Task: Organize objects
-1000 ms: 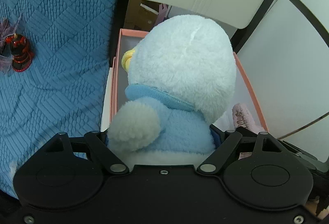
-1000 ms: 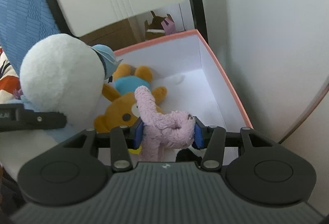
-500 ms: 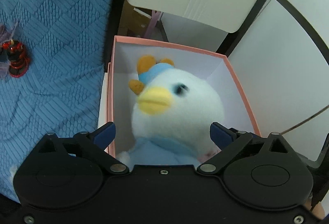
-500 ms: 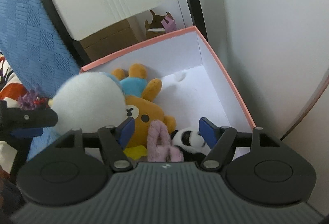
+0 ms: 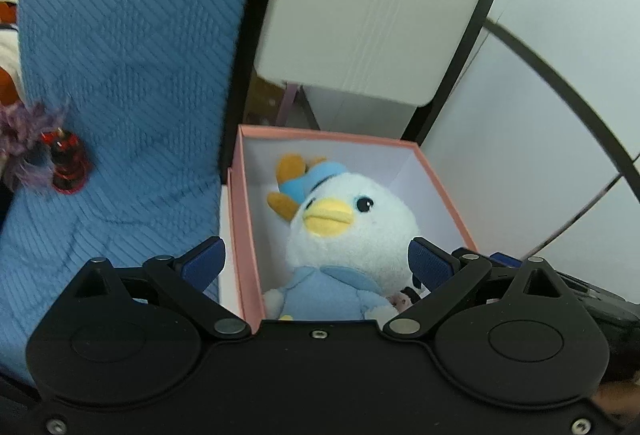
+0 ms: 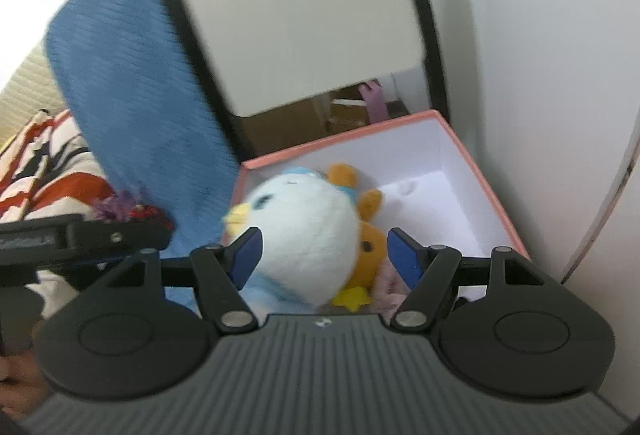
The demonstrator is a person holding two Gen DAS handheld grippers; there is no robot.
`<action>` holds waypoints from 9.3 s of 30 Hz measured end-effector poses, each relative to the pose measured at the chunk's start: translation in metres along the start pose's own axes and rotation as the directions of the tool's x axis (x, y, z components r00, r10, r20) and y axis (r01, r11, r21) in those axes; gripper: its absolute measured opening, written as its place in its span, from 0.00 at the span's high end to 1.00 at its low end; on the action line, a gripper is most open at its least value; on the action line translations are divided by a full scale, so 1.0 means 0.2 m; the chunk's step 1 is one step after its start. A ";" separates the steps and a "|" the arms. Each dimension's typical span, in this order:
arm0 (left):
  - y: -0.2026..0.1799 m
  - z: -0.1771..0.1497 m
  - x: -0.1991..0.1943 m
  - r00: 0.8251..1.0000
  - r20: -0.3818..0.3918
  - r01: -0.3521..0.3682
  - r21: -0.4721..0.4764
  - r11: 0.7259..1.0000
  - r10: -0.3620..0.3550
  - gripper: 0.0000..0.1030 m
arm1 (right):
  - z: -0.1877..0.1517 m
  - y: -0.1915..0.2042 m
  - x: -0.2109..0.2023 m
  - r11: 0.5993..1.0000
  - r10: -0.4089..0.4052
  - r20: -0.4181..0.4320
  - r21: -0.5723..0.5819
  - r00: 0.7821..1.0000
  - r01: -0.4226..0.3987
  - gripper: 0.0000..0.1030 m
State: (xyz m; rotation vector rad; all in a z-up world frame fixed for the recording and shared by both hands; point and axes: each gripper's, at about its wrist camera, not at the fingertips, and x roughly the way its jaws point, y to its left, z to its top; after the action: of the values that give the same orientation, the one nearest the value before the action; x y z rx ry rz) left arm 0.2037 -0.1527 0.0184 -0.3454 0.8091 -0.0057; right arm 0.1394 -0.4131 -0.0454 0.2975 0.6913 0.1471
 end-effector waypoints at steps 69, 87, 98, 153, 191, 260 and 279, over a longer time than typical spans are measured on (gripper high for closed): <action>1.09 -0.16 -0.35 0.926 0.257 -0.243 -0.155 0.958 0.276 0.00 | -0.36 0.91 0.22 0.975 0.158 -0.007 -0.156 0.987 -0.157 0.01; 1.41 0.18 0.10 0.914 0.151 -0.358 -0.137 0.923 0.377 0.01 | -0.33 1.12 0.73 0.970 0.173 -0.055 -0.164 0.983 -0.180 0.28; 1.69 0.44 0.40 0.893 0.086 -0.432 -0.116 0.894 0.442 0.04 | -0.34 1.26 1.19 0.971 0.173 -0.075 -0.154 0.982 -0.183 0.29; 1.95 0.44 0.59 0.966 -0.047 -0.259 -0.200 0.945 0.254 0.99 | -0.26 1.34 1.35 0.940 0.072 -0.113 -0.323 0.991 -0.106 0.51; 1.53 -0.11 0.34 0.989 -0.118 -0.120 -0.237 0.964 0.094 0.38 | -0.68 1.04 0.80 0.940 0.018 -0.240 -0.327 0.971 -0.098 0.50; 1.39 0.03 0.56 0.977 -0.149 -0.177 -0.159 0.971 0.154 0.82 | -0.51 0.96 0.97 0.956 -0.025 -0.194 -0.293 0.981 -0.034 0.42; 1.36 -0.19 0.37 0.971 -0.185 -0.192 -0.225 0.955 0.152 0.81 | -0.54 0.98 0.78 0.961 0.007 -0.188 -0.271 0.982 -0.058 0.42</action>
State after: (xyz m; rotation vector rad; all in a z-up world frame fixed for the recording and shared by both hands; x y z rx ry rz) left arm 0.1931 0.0816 -0.1413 -0.5084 1.0066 0.2324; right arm 0.1817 -0.1667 -0.1559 0.0270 0.8408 0.3029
